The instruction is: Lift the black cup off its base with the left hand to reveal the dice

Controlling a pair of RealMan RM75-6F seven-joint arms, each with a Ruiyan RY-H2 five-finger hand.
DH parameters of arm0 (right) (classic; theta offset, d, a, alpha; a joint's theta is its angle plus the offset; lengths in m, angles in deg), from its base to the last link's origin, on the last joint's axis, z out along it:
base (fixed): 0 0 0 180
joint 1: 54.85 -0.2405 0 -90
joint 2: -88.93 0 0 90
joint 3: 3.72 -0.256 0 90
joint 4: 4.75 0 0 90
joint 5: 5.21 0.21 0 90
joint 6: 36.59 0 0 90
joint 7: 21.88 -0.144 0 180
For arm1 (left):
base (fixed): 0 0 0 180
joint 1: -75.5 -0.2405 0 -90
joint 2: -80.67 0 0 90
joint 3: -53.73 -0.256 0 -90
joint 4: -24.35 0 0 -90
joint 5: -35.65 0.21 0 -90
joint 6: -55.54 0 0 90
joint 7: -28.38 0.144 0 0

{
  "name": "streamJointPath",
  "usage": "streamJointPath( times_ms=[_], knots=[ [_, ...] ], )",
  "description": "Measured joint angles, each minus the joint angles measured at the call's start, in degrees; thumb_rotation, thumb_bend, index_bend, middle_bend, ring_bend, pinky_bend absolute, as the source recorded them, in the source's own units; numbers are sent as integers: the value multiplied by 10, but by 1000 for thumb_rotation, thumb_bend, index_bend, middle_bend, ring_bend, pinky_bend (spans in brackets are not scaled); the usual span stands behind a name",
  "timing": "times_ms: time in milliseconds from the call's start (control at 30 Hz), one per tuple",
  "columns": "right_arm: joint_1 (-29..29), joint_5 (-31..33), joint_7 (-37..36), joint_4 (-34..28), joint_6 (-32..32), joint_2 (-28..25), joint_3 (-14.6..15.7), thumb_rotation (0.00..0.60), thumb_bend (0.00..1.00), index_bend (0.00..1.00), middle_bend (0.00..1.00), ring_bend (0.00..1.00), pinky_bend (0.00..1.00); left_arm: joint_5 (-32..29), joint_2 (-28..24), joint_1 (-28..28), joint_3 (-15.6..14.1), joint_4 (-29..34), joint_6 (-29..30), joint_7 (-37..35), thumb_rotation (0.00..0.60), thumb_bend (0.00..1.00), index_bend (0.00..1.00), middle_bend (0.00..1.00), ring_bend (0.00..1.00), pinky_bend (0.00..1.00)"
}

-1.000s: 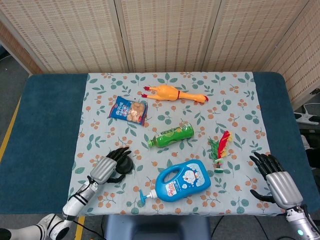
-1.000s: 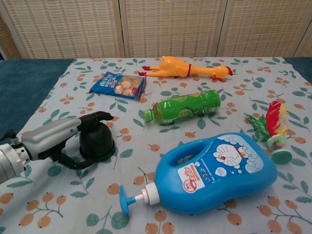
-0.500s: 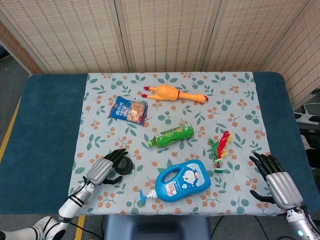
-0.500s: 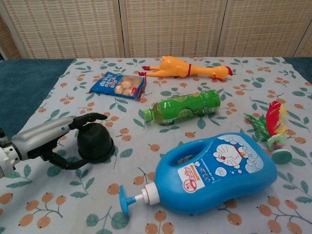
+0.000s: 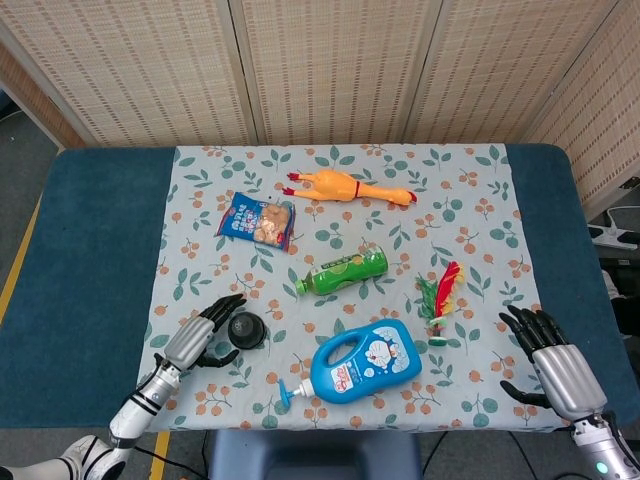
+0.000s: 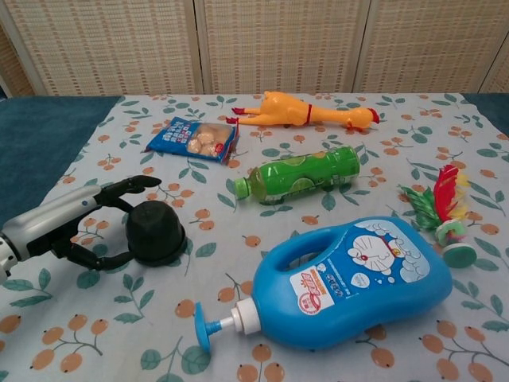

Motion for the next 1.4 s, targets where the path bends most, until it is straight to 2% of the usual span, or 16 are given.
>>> streamJointPath(
  times_ms=[300,467,600,1067,1400],
  knots=[
    [1,-1,1,-1,-3,0,0,550,107,0,0,0,0,7,27,3,-6,-42,0,-34,600,331,0,0,0,154],
    [2,0,3,-1,-2,0,0,550,107,0,0,0,0,16,43,4,-8,-69,16,-58,600,335,0,0,0,291],
    [2,0,3,-2,-2,0,0,550,107,0,0,0,0,16,54,7,-9,-85,13,-59,600,333,0,0,0,315],
    [1,5,7,-5,4,-1,0,550,107,0,0,0,0,17,68,11,-17,-117,3,-88,600,328,0,0,0,151],
    [0,8,8,-5,8,-1,-1,550,107,0,0,0,0,27,96,13,-20,-157,21,-98,600,325,0,0,0,157]
  ],
)
